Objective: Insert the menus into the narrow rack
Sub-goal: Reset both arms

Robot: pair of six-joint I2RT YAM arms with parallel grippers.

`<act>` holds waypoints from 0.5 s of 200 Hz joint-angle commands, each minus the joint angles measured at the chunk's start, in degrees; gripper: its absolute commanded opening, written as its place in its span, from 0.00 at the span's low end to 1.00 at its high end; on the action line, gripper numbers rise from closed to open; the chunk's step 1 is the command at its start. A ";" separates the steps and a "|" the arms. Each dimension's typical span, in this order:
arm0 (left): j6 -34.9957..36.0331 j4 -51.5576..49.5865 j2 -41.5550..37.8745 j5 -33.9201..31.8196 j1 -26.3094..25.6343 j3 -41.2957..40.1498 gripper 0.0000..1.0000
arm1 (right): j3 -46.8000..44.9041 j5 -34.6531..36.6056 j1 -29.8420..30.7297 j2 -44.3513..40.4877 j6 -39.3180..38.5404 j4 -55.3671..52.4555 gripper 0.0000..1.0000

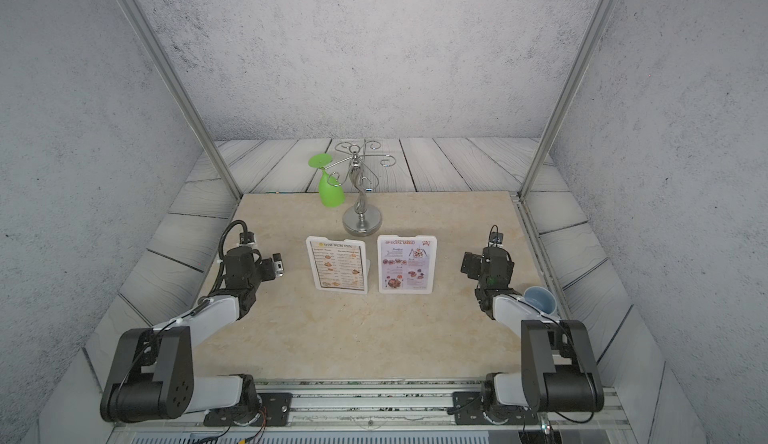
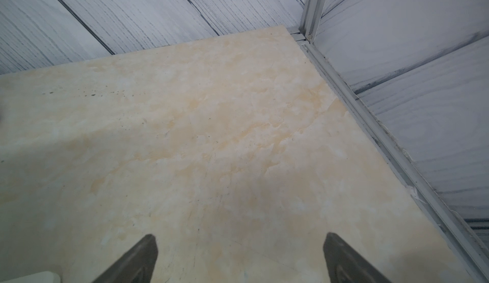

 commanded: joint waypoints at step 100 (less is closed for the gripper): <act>3.74 17.76 10.44 2.16 0.34 -1.64 1.00 | -2.11 -6.95 -0.77 10.03 -7.52 17.69 0.99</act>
